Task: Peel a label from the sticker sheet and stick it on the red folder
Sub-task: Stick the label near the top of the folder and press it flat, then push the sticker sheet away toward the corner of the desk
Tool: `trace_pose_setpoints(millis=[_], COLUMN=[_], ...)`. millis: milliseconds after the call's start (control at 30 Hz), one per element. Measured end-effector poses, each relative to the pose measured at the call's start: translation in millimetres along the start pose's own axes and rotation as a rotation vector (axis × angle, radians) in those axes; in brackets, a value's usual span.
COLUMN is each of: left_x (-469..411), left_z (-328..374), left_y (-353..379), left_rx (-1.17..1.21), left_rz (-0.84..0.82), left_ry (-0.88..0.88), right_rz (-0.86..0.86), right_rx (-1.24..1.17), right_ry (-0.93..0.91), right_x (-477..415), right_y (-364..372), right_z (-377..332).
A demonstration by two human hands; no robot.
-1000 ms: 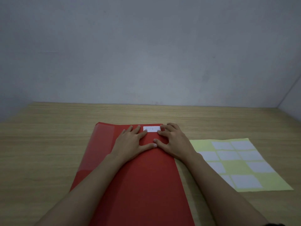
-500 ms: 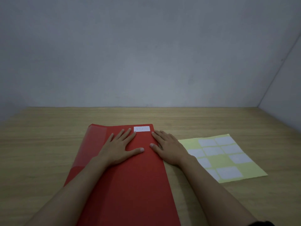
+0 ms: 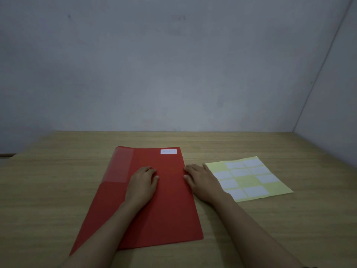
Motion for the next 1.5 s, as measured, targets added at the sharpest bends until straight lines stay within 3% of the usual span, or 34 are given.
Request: trace_pose_setpoints(millis=[167, 367, 733, 900, 1067, 1300, 1500], left_x=[-1, -29, -81, -90, -78, -100, -168], left_z=[39, 115, 163, 164, 179, 201, 254], left_y=[20, 58, 72, 80, 91, 118, 142], left_rx=[0.060, 0.060, 0.048, 0.051, -0.060, -0.178, -0.195], left_rz=[-0.008, -0.132, -0.163, -0.285, -0.245, -0.303, -0.319], left_ry=[0.062, 0.202, 0.177, 0.137, 0.250, 0.307, 0.323], right_rz=[0.183, 0.149, 0.156, 0.135, 0.104, 0.318, 0.192], right_rx=[-0.029, -0.055, -0.136, -0.122, -0.135, -0.121, 0.014], right_ry=[0.183, 0.377, 0.325, 0.330, 0.351, 0.356, 0.426], right_x=[31, 58, 66, 62, 56, 62, 62], right_y=[-27, -34, -27, -23, -24, -68, -82], right_z=[51, 118, 133, 139, 156, 200, 265])
Point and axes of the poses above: each hand's wrist, its own x-axis away from the middle knuckle, its own y-axis out of the palm, z = x × y, the point moved 10 cm from there along -x, towards the middle knuckle, and after that the axes turned 15 degrees about -z, right-handed, at the moved point
